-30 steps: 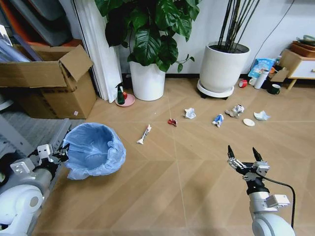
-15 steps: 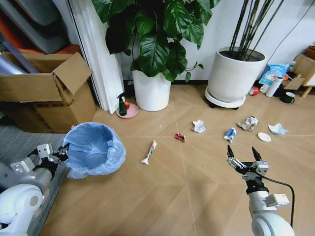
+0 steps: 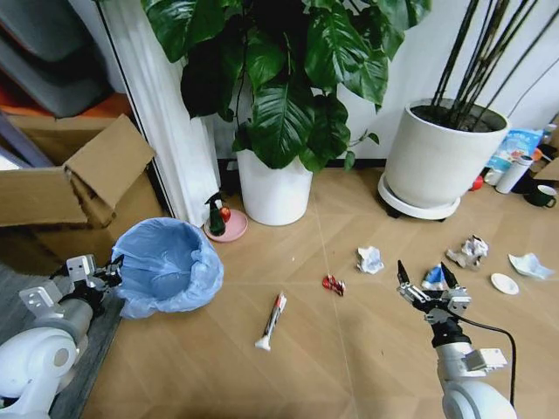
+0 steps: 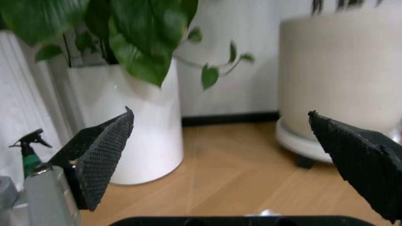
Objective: Pick up the trash bin and place the garbage on the floor into it.
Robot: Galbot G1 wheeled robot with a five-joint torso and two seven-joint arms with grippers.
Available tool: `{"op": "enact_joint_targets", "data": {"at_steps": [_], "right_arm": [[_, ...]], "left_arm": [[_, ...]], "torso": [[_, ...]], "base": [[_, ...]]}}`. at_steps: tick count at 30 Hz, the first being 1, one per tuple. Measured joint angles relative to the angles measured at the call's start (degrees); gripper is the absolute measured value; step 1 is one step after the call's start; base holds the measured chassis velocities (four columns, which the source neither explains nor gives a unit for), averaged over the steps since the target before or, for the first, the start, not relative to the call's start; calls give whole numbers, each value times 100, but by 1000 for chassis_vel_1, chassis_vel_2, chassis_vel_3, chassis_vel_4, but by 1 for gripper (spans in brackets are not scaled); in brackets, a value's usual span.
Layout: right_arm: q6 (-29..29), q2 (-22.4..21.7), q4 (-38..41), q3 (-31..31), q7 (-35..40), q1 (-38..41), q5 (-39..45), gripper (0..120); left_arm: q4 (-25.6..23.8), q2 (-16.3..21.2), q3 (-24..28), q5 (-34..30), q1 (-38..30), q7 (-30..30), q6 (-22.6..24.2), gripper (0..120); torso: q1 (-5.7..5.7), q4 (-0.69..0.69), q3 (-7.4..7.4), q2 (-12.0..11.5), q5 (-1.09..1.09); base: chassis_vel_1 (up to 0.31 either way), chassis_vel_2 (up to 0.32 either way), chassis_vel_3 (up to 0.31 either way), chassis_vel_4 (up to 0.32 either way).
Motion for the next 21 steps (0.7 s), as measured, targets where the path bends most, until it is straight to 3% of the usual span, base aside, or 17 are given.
{"op": "enact_joint_targets", "data": {"at_steps": [7, 10, 14, 21], "right_arm": [[-281, -89, -285, -1080, 205, 262, 461, 100], [-688, -112, -408, -1949, 599, 516, 902, 100], [-973, -102, -410, -2355, 894, 647, 1216, 100], [-2046, -323, -349, -3175, 1978, 1183, 2330, 100]], "left_arm": [[-199, 53, -34, -7, 291, -65, 3, 0], [-276, 153, -51, -40, 411, -157, 19, 0], [-281, 236, -35, -83, 436, -194, 36, 0], [-237, 427, -10, -122, 501, -199, 45, 0]], "torso": [[0, -2, -1, 0, -1], [-2, 2, -3, 0, 1], [-2, 3, -3, 0, 1], [-1, 0, -1, 0, 0]], "base": [[-103, 86, 56, -35], [57, -43, -58, 19], [74, -25, -28, 57], [0, 0, 0, 0]]}}
